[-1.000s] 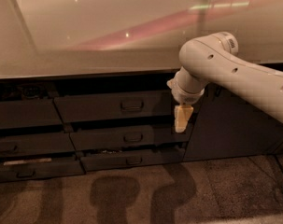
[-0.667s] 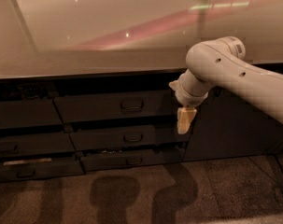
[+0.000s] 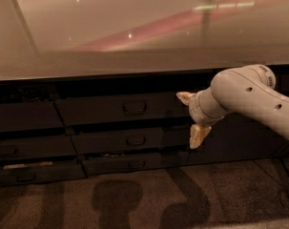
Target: Open top drawer
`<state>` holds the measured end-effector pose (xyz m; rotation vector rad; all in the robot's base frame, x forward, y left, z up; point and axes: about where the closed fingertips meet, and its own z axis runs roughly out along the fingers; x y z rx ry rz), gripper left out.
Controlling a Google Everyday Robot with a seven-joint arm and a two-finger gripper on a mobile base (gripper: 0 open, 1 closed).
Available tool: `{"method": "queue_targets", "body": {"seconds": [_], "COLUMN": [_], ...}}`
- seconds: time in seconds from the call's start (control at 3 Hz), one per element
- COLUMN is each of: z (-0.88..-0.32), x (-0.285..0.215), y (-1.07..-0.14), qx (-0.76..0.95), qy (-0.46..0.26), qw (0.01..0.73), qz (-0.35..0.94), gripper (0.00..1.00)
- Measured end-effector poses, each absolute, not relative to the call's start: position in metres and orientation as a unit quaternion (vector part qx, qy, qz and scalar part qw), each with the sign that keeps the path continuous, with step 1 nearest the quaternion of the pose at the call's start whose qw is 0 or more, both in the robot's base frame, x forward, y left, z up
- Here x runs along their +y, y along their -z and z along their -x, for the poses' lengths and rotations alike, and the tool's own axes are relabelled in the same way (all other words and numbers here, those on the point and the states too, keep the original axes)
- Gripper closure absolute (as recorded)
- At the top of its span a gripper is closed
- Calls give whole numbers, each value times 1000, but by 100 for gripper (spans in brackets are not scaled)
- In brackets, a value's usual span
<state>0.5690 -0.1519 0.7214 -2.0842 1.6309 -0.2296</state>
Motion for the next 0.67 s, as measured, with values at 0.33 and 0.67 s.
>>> {"method": "queue_targets", "body": {"seconds": [0.33, 0.67], "z": [-572, -594], "x": [-153, -166], "y": [-718, -709], "qx": [600, 621], "qy": [83, 84], "qw": [235, 211], "qz": [760, 750], "gripper": [0, 0]}}
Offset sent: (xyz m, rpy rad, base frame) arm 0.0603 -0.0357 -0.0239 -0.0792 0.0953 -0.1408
